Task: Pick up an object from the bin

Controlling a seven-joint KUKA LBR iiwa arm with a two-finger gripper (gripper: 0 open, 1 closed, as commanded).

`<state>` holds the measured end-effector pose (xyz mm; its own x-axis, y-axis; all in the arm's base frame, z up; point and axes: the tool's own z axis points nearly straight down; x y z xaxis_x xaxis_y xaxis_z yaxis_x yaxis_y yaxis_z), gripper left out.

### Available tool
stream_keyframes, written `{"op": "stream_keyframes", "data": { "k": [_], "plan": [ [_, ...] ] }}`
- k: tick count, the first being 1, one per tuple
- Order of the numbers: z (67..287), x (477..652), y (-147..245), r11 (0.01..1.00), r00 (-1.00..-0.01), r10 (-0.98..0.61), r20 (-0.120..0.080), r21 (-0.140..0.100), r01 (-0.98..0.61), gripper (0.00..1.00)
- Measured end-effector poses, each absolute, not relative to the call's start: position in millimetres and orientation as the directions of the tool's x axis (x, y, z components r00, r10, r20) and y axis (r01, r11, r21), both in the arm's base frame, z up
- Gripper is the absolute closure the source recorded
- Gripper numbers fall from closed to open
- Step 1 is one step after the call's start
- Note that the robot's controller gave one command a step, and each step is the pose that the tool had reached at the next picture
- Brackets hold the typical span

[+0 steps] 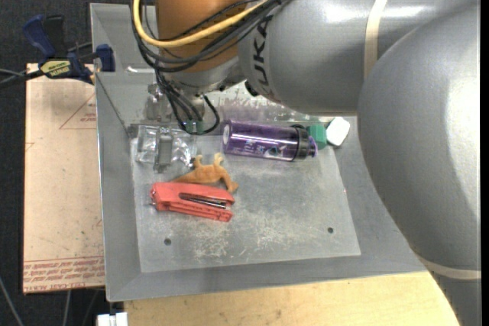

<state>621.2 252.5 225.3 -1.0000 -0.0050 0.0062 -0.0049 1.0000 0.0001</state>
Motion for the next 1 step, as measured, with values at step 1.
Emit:
{"op": "stream_keyframes", "data": {
  "k": [1],
  "plan": [
    [231.1, 622.8, 251.1, 1.0, -1.0, -0.001, -0.002, 0.002, -0.001, 0.0]
  ]
}}
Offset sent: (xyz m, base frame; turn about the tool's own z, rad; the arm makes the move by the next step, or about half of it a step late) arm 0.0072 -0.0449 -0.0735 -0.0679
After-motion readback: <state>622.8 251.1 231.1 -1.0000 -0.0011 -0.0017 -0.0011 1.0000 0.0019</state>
